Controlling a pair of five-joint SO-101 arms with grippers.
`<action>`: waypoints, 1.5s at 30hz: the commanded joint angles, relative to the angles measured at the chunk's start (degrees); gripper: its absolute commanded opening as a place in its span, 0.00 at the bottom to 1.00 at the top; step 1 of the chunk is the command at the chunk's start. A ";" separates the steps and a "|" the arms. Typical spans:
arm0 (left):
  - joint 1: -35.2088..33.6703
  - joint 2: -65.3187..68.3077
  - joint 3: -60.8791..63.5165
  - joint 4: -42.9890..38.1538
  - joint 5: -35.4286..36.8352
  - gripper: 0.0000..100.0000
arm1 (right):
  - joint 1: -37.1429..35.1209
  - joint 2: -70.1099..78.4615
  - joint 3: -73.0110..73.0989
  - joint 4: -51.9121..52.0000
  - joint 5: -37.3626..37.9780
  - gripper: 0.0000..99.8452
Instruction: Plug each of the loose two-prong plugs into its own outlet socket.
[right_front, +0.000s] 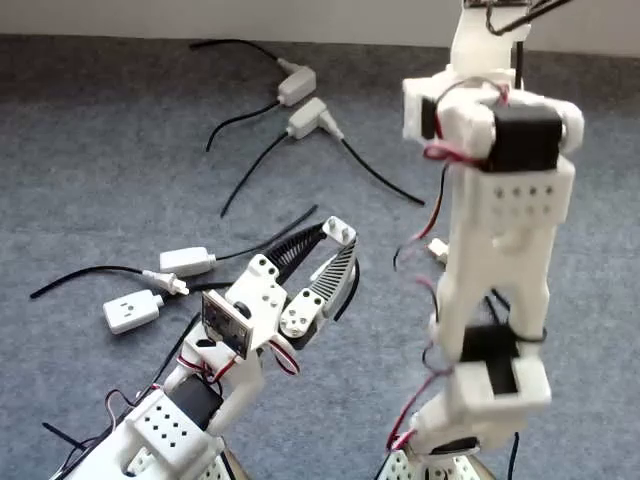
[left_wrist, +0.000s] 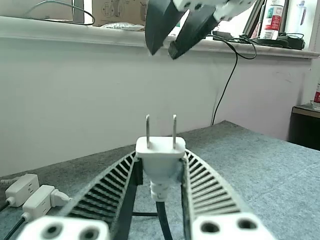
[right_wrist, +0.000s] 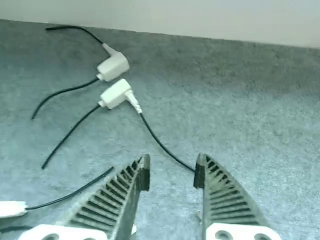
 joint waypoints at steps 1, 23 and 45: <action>0.48 -0.75 -0.13 -1.76 0.53 0.01 | -9.19 -18.86 9.63 1.98 -0.88 0.16; 3.74 -0.92 -0.22 -1.67 0.44 0.01 | -25.89 -57.36 73.19 -25.27 9.76 0.01; 3.74 -1.27 -0.31 -1.76 0.35 0.01 | -3.74 -54.02 106.15 -56.48 23.74 0.01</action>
